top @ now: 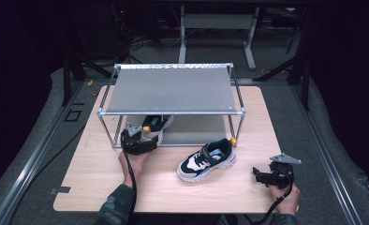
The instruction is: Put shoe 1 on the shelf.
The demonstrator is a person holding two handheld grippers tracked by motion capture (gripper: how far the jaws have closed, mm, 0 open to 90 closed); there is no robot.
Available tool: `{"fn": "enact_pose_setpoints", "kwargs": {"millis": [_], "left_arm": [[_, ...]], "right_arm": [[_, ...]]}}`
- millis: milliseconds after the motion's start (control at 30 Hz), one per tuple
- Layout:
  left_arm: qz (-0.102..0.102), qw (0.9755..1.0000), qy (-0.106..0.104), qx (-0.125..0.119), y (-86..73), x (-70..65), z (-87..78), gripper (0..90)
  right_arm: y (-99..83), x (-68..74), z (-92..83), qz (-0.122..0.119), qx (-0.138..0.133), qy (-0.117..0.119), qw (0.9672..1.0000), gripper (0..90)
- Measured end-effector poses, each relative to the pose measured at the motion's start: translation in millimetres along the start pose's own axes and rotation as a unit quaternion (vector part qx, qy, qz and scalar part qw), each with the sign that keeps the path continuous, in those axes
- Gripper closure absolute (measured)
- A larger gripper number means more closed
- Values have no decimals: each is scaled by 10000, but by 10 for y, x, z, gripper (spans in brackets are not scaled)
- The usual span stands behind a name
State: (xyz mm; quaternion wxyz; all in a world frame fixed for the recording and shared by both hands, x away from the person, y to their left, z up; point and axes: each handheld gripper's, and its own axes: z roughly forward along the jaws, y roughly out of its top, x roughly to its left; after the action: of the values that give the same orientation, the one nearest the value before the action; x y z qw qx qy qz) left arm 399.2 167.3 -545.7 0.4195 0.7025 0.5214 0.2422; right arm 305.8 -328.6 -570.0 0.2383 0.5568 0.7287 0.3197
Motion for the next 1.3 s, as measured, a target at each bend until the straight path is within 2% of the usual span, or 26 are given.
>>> {"fn": "enact_pose_setpoints", "kwargs": {"millis": [100,133,200,300,400,633,800,1100,1167,1233,1300], "left_arm": [[-46,9999,-112,26,-50,34,17,295],[-54,9999,-106,-17,-60,27,13,295],[-103,9998,-98,-103,-67,-8,3,324],[-21,9998,-155,-102,-58,-81,3,395],[-34,9997,-196,-124,-54,-150,41,425],[-73,9996,-273,-81,-40,-219,121,465],[-143,9993,-331,-80,-24,-221,159,465],[-103,9994,-321,-8,-2,-220,184,445],[-63,9996,-289,46,11,-213,172,405],[-105,9992,-371,133,26,-211,155,358],[-46,9990,-389,192,43,-211,120,316]], "right_arm": [[0,0,0,2,0,1,10000,95],[2,1,-6,-2,38,-19,10000,94],[0,0,0,0,2,-3,10000,95],[0,0,0,2,-2,1,10000,95],[0,0,0,3,-3,1,10000,95],[0,-1,0,4,-6,-1,10000,96],[0,-2,0,6,-3,-6,10000,96],[0,-1,0,16,-5,-6,10000,98],[1,0,-3,20,17,-23,10000,98],[1,0,-4,22,18,-21,10000,99],[2,-3,-5,15,25,-15,10000,99]]}}
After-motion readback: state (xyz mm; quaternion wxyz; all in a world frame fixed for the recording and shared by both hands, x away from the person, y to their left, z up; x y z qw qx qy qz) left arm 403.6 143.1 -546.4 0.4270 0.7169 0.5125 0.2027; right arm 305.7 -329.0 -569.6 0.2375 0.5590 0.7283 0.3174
